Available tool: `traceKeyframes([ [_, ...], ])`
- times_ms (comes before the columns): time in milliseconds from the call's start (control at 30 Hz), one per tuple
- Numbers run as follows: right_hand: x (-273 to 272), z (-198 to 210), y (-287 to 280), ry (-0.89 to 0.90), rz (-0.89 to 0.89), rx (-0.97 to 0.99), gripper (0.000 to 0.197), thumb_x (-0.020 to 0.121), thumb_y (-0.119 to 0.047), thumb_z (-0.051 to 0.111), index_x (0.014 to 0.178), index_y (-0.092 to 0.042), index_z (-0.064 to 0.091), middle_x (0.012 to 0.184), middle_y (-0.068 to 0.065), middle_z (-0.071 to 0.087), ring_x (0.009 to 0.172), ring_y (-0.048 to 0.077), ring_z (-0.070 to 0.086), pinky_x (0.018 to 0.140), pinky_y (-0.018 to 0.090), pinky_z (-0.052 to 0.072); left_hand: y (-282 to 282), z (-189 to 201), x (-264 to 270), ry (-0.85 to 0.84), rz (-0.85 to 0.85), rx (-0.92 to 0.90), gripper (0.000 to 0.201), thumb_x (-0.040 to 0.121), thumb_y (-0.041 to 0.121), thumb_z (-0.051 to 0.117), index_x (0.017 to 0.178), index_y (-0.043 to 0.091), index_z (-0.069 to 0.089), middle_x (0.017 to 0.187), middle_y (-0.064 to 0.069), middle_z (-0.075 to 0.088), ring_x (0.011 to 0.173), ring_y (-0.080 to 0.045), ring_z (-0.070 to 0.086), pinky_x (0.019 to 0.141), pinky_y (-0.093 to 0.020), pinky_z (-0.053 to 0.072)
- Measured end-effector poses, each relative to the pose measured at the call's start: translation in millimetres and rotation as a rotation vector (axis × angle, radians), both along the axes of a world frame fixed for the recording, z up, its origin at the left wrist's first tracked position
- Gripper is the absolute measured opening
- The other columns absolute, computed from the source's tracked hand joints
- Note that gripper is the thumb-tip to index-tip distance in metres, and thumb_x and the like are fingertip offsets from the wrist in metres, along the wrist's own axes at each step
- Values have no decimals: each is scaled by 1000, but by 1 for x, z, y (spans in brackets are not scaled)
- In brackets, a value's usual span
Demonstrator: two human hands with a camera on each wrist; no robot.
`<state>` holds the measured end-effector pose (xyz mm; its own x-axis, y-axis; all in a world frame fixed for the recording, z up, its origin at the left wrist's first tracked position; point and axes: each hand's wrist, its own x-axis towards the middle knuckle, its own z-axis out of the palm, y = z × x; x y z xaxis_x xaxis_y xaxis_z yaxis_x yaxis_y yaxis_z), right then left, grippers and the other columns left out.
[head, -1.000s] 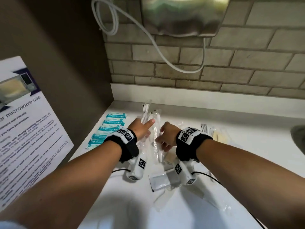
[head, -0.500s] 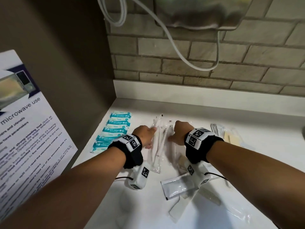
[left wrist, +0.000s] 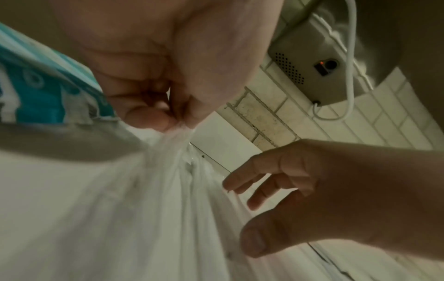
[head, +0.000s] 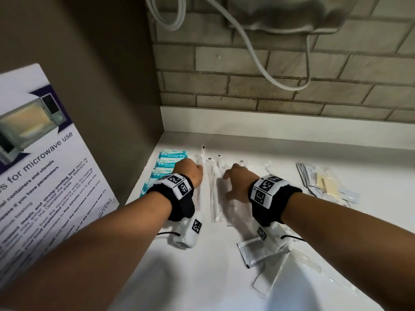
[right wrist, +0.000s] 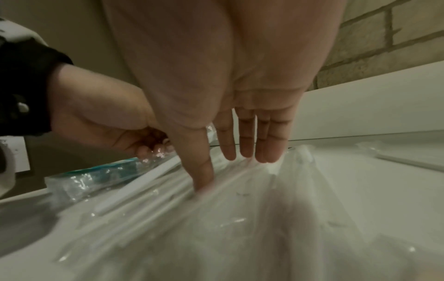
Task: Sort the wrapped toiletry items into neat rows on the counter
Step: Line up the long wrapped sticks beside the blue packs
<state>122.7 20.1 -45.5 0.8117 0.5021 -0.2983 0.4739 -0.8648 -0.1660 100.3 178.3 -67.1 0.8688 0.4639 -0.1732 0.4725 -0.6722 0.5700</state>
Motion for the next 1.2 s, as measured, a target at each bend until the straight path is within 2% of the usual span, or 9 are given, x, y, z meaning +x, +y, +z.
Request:
traceKeyframes([
  [167, 5, -3, -6, 12, -154, 61, 64, 76, -23, 77, 131, -13, 46, 127, 8, 42, 102, 31, 61, 84, 37, 53, 1, 6, 4, 8, -65, 142, 32, 84, 32, 65, 82, 1, 69, 87, -16, 71, 78, -33, 66, 62, -29, 47],
  [267, 9, -3, -10, 35, -195, 87, 66, 75, -21, 78, 131, -13, 44, 128, 8, 46, 109, 30, 58, 82, 31, 47, -5, 9, 1, 28, -141, 132, 43, 79, 47, 70, 80, 4, 70, 74, -10, 65, 74, -30, 67, 58, -28, 45],
  [333, 11, -2, -11, 40, -216, 113, 60, 76, -15, 75, 128, -12, 46, 126, 10, 50, 111, 29, 56, 76, 26, 41, -5, 9, -1, 67, -216, 103, 37, 82, 44, 68, 89, 8, 74, 85, -7, 71, 86, -27, 69, 69, -28, 52],
  [433, 13, 3, -14, 35, -260, 167, 52, 78, -9, 69, 125, -12, 47, 123, 10, 57, 107, 27, 59, 73, 25, 41, -4, 9, -8, 89, -272, 93, 37, 86, 35, 68, 117, 15, 70, 119, -6, 67, 109, -24, 63, 92, -26, 48],
  [533, 15, 13, -17, 11, -304, 255, 51, 80, -6, 66, 126, -10, 46, 120, 10, 60, 104, 28, 60, 72, 25, 42, -8, 9, -10, 21, -333, 127, 41, 86, 37, 68, 122, 18, 65, 126, -5, 56, 114, -24, 57, 99, -32, 45],
  [733, 21, 22, -24, 35, -430, 412, 51, 78, -5, 68, 123, -12, 44, 108, 10, 67, 94, 29, 66, 75, 34, 55, -27, 9, -12, -52, -597, 254, 46, 86, 49, 63, 128, 31, 59, 121, 4, 54, 121, -21, 39, 98, -36, 39],
  [867, 23, 18, -25, 91, -499, 481, 53, 73, -6, 76, 118, -12, 49, 104, 11, 67, 85, 31, 70, 77, 46, 60, -41, 8, -10, 99, -771, 430, 54, 89, 60, 44, 141, 43, 42, 133, 4, 52, 115, -24, 33, 94, -39, 28],
  [967, 23, 13, -23, 130, -509, 508, 52, 73, -4, 77, 117, -13, 51, 102, 14, 68, 80, 33, 72, 72, 49, 61, -45, 9, -11, 197, -837, 523, 54, 86, 69, 34, 136, 48, 45, 129, 5, 53, 108, -23, 34, 89, -40, 26],
  [1200, 20, 1, -14, 197, -477, 468, 43, 81, -5, 72, 117, -11, 50, 102, 12, 61, 76, 34, 71, 74, 47, 61, -29, 12, -20, 224, -867, 529, 52, 80, 69, 50, 128, 50, 53, 111, 13, 54, 109, -24, 33, 96, -43, 31],
])
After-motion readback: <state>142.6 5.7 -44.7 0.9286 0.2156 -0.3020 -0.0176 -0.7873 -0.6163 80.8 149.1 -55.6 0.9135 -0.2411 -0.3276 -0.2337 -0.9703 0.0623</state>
